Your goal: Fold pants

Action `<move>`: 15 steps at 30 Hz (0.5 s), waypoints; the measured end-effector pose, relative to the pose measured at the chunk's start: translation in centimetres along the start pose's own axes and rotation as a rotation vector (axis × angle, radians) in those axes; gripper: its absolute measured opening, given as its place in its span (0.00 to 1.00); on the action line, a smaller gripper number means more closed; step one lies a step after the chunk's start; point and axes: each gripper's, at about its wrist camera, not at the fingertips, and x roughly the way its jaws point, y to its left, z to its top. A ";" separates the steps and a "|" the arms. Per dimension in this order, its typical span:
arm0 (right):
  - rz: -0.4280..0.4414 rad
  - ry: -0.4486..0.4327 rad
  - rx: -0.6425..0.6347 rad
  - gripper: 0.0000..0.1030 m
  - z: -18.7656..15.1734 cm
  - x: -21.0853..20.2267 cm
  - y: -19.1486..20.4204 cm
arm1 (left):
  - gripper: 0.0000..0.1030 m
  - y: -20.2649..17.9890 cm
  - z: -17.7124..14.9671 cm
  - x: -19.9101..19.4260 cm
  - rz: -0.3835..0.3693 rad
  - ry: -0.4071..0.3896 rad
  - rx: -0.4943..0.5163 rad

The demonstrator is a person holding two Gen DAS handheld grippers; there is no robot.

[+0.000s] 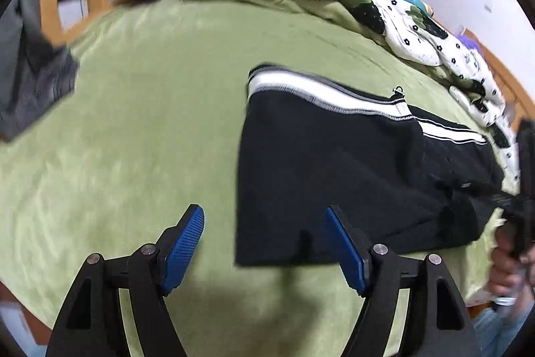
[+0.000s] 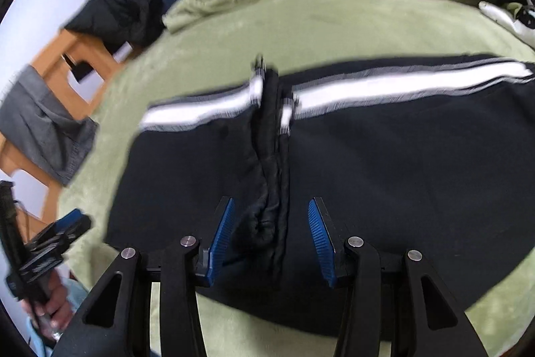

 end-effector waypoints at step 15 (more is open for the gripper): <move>0.012 0.006 -0.119 0.29 -3.3 -0.2 1.3 | 0.70 3.5 -3.3 0.2 -0.043 0.076 0.021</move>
